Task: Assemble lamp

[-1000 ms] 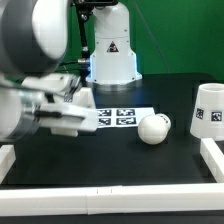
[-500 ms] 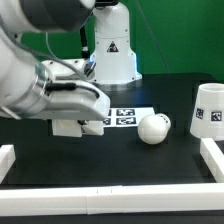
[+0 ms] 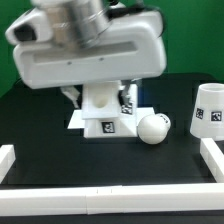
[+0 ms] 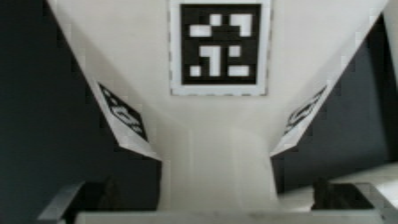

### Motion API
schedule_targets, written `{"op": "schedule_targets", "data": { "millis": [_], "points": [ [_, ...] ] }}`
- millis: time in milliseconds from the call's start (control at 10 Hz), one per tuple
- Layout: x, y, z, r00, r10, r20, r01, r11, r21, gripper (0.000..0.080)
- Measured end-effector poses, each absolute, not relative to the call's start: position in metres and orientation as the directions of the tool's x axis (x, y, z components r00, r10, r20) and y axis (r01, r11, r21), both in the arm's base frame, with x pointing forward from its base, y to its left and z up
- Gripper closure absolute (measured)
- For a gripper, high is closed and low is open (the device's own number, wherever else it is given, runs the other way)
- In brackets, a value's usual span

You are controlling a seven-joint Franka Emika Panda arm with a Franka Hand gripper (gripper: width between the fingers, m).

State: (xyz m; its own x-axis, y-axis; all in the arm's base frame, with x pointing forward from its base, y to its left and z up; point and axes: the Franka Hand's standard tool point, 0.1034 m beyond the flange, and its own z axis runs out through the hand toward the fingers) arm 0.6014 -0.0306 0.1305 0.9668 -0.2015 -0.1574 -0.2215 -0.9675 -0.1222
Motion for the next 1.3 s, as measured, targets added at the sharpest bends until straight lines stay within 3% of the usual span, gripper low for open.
{"op": "schedule_targets", "data": {
  "millis": [400,600,800,1000,1300],
  "points": [
    [0.61,-0.036,0.126,0.967,-0.219,0.128,-0.209,-0.974,-0.086,0.0269],
    [0.614,0.005,0.12,0.922,-0.124,0.366,-0.117,-0.992,-0.042,0.0269],
    [0.608,0.036,0.112,0.924,-0.093,0.371,-0.085,-0.996,-0.04,0.0269],
    [0.609,0.026,0.112,0.922,-0.103,0.373,-0.096,-0.995,-0.037,0.0269],
    [0.61,0.04,0.105,0.91,-0.069,0.409,-0.064,-0.998,-0.026,0.0269]
  ]
}}
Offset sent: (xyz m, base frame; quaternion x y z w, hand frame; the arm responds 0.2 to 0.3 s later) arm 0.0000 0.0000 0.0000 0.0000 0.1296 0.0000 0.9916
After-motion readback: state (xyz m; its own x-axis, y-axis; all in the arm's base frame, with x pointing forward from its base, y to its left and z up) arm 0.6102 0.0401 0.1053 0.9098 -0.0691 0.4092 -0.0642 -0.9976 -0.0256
